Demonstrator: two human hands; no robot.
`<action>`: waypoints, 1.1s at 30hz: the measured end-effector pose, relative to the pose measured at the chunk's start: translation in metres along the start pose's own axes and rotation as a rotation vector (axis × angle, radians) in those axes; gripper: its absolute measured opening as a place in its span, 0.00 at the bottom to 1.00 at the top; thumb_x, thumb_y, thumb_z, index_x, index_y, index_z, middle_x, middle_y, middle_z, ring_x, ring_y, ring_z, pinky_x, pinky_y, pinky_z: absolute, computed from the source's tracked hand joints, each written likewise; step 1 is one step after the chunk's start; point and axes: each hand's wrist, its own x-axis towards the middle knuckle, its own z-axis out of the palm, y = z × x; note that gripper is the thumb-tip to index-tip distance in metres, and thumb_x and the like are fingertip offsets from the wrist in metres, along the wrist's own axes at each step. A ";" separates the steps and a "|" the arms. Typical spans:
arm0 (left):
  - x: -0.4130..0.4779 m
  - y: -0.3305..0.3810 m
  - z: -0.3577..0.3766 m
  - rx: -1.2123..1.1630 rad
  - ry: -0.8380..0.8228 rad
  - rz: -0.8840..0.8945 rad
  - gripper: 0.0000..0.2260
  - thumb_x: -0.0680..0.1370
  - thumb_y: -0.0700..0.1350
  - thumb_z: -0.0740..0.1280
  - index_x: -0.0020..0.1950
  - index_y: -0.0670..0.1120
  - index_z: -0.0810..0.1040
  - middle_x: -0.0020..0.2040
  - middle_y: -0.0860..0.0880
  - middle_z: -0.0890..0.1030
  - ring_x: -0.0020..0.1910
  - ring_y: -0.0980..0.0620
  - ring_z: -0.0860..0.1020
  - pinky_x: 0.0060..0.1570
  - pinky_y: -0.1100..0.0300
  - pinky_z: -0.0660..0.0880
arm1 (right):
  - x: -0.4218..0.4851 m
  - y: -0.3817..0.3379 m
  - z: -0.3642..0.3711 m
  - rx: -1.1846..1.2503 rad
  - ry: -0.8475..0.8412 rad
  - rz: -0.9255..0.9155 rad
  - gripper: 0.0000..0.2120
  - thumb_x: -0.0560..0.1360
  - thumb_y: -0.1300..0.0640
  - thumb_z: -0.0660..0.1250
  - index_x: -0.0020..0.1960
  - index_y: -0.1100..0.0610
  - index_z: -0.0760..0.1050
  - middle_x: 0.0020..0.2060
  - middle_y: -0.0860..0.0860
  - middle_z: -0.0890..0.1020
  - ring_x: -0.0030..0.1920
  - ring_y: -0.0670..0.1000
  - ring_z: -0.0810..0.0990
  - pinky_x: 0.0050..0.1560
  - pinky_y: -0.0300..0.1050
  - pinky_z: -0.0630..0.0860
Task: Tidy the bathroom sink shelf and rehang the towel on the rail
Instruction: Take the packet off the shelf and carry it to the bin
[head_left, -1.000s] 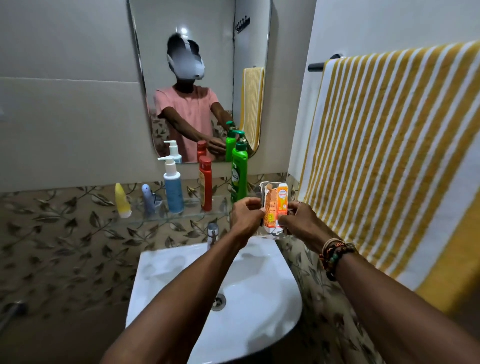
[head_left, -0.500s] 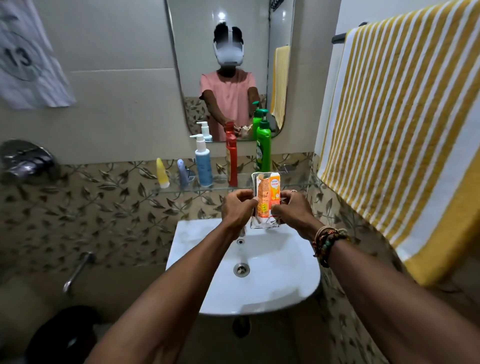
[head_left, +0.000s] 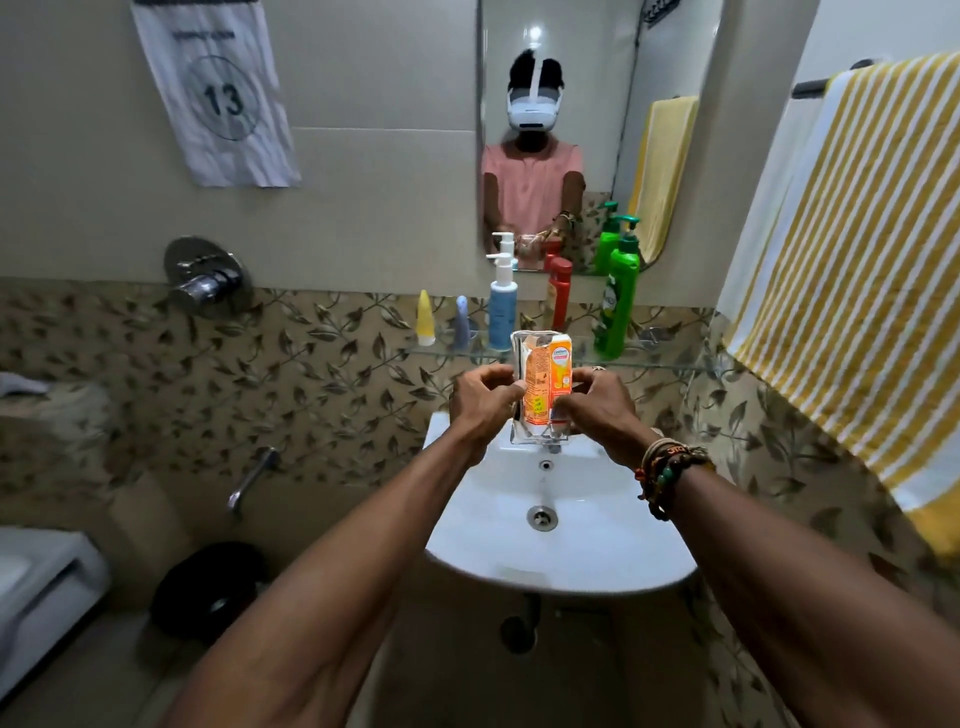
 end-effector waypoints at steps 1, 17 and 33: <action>-0.004 -0.001 -0.013 0.002 0.014 -0.012 0.10 0.73 0.36 0.72 0.53 0.45 0.80 0.49 0.45 0.83 0.50 0.44 0.83 0.51 0.48 0.81 | -0.005 -0.003 0.012 -0.003 -0.010 0.002 0.12 0.70 0.68 0.71 0.43 0.50 0.79 0.40 0.51 0.86 0.39 0.51 0.86 0.35 0.44 0.82; -0.076 -0.015 -0.221 -0.029 0.244 -0.080 0.09 0.73 0.35 0.73 0.51 0.46 0.80 0.51 0.44 0.83 0.51 0.46 0.83 0.52 0.48 0.81 | -0.080 -0.055 0.192 0.036 -0.336 -0.011 0.11 0.73 0.70 0.69 0.51 0.58 0.80 0.47 0.59 0.86 0.47 0.60 0.86 0.51 0.64 0.82; -0.095 -0.021 -0.350 -0.035 0.581 -0.098 0.13 0.73 0.30 0.71 0.55 0.39 0.79 0.48 0.45 0.82 0.47 0.50 0.80 0.39 0.64 0.79 | -0.077 -0.094 0.322 -0.022 -0.674 -0.162 0.10 0.76 0.64 0.70 0.46 0.48 0.80 0.44 0.52 0.86 0.42 0.53 0.86 0.38 0.45 0.83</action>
